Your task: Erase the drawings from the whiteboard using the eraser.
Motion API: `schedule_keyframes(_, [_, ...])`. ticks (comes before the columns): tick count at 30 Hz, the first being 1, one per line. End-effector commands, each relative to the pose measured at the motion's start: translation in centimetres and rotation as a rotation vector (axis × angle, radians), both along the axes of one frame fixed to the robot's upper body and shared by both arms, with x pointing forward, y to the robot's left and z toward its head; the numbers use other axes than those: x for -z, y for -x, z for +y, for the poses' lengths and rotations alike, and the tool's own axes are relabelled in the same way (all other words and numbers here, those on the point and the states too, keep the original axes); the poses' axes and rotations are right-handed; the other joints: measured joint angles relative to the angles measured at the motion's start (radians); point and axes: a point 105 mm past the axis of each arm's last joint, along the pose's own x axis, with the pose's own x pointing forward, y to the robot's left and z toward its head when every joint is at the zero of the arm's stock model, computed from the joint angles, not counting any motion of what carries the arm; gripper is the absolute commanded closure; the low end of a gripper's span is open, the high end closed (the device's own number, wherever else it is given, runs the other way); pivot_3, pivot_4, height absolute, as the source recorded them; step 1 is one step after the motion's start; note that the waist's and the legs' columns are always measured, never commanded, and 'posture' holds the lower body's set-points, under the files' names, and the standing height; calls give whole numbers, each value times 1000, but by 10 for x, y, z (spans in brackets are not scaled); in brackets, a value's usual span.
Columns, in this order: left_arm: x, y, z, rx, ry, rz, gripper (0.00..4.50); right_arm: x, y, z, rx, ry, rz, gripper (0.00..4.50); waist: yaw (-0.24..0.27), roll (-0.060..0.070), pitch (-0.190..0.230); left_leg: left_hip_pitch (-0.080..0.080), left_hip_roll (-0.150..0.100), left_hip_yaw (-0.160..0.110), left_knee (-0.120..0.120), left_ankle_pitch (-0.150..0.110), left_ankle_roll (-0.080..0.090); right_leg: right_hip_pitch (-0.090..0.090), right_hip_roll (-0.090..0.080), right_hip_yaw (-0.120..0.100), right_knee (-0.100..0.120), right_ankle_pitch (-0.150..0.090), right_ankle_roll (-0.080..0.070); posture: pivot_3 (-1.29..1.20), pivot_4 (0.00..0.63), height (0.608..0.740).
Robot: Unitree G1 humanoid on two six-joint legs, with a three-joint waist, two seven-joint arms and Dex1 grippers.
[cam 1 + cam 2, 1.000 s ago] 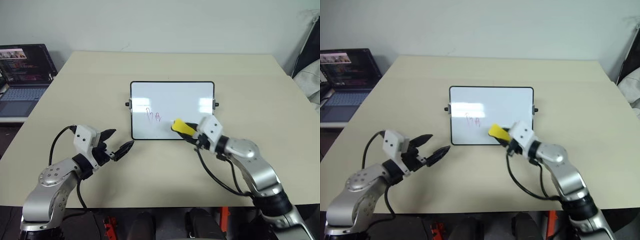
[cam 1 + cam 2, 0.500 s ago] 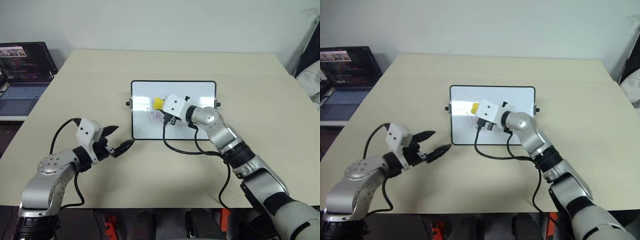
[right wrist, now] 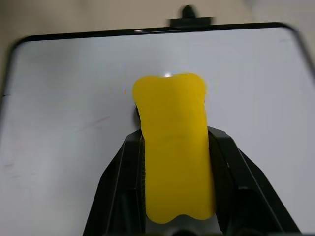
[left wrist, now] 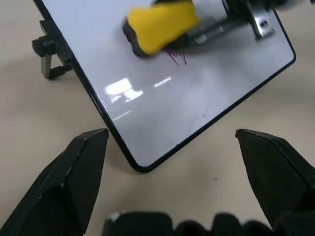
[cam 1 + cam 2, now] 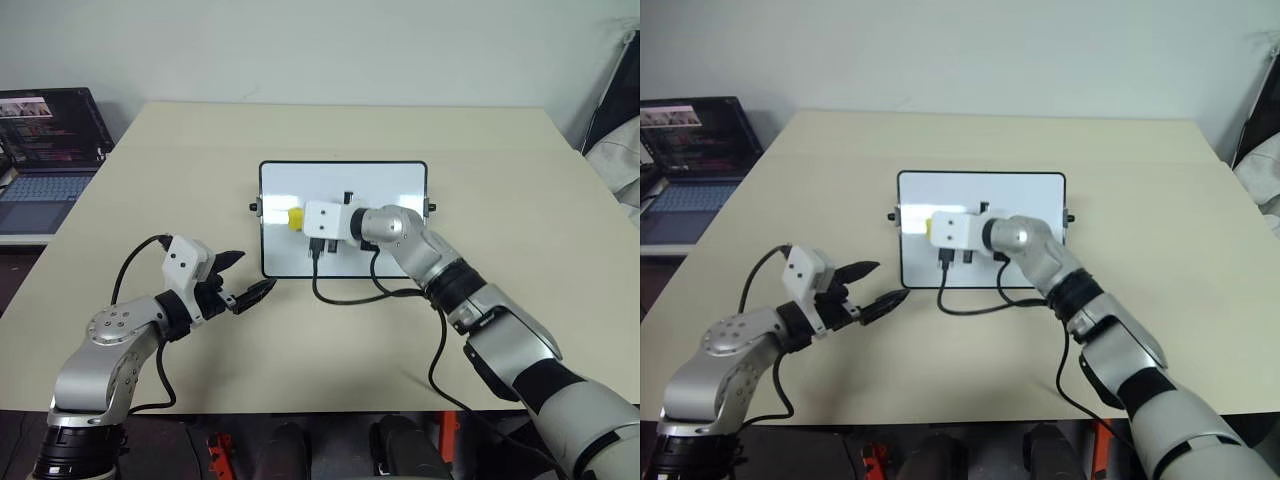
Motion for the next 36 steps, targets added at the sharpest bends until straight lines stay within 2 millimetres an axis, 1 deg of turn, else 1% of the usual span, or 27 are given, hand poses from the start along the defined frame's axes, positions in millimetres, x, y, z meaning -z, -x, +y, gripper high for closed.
schedule_keyframes(1, [-8,1,-5,26,-3,-44,0,17,-2,-6,3,81,39,3199,1,0,0,0,0,0,0,0,0,0,0,0,0,0,0,0,150,740])
schedule_keyframes(5, [-8,1,-6,26,-2,-47,0,40,8,-10,-59,196,111,3199,0,0,0,0,0,0,0,0,0,1,0,0,-1,0,0,0,150,740])
schedule_keyframes(7, [-7,2,-7,27,-1,-46,0,50,12,-16,-88,278,111,3199,1,0,0,1,0,0,0,0,0,1,0,0,-1,0,0,0,150,740])
schedule_keyframes(9, [-7,2,-7,30,-1,-45,0,47,8,-19,-76,290,63,3200,1,0,0,2,0,0,0,0,0,3,0,0,-1,0,0,0,150,740])
schedule_keyframes(11, [-7,2,-8,31,0,-44,0,37,1,-19,-44,249,16,3200,2,0,0,5,0,0,0,0,0,6,0,0,-1,0,0,0,150,740])
schedule_keyframes(12, [-7,2,-9,34,-1,-43,0,19,-6,-16,-10,170,-40,3200,2,0,0,7,0,0,0,0,0,8,0,0,-1,0,0,0,150,740])
schedule_keyframes(13, [-7,2,-9,36,-1,-43,0,6,-11,-14,14,112,-80,3200,2,0,0,9,0,0,0,0,0,9,0,0,-1,0,0,0,150,740])
schedule_keyframes(14, [-6,2,-10,38,-2,-42,0,-5,-14,-13,35,62,-119,3200,2,0,0,9,0,0,0,0,0,9,0,0,0,0,0,0,150,740])
schedule_keyframes(15, [-6,2,-11,42,-3,-41,0,-10,-16,-13,46,39,-135,3200,2,0,0,9,0,0,0,1,0,9,0,0,0,0,0,0,150,740])
schedule_keyframes(17, [-6,2,-13,48,-2,-41,0,0,-16,-18,44,60,-105,3200,4,0,0,9,0,0,0,2,0,9,0,0,0,0,0,0,150,740])
schedule_keyframes(19, [-7,2,-14,52,1,-41,0,18,-11,-24,25,113,-53,3200,4,0,0,9,0,0,-1,1,0,9,0,0,0,0,0,0,150,740])
schedule_keyframes(22, [-7,2,-15,55,0,-39,0,54,8,-33,-59,227,41,3200,4,0,0,9,0,0,-1,1,0,9,0,0,-2,0,0,0,150,740])
schedule_keyframes(24, [-7,2,-15,58,0,-38,0,73,22,-40,-103,285,100,3200,5,0,-1,9,0,0,-2,1,0,10,0,1,-2,0,0,0,150,740])
schedule_keyframes(25, [-7,2,-15,59,0,-38,0,79,28,-44,-116,305,124,3200,5,0,-1,9,0,0,-1,1,0,10,0,1,-2,0,0,0,150,740])
schedule_keyframes(27, [-8,2,-16,62,1,-38,0,83,32,-48,-114,313,138,3200,4,0,0,12,0,0,-1,1,0,13,0,1,-2,0,0,0,150,740])
schedule_keyframes(28, [-8,2,-17,65,1,-37,0,81,31,-49,-104,304,131,3200,4,1,0,13,0,0,-1,1,0,14,0,1,-2,0,0,0,150,740])
schedule_keyframes(30, [-8,2,-18,71,0,-35,0,62,18,-49,-28,212,58,3200,3,1,0,16,0,0,-1,2,1,17,0,1,-2,0,0,0,150,740])
schedule_keyframes(32, [-8,2,-19,76,1,-34,0,35,1,-52,65,98,-34,3200,3,2,1,17,0,0,-1,4,3,17,1,1,-2,0,0,0,150,740])
schedule_keyframes(33, [-8,1,-19,78,1,-34,0,26,-4,-54,95,62,-55,3200,3,2,1,17,0,0,-1,5,2,17,1,1,-1,1,0,0,150,740])
schedule_keyframes(34, [-8,1,-19,79,1,-34,0,21,-8,-56,115,38,-70,3200,4,2,2,16,0,0,-1,6,2,17,1,1,-1,2,0,0,150,740])
schedule_keyframes(36, [-8,2,-20,84,2,-32,0,18,-10,-59,132,21,-66,3200,5,2,2,16,0,0,-1,7,2,17,1,1,-2,3,0,0,150,740])
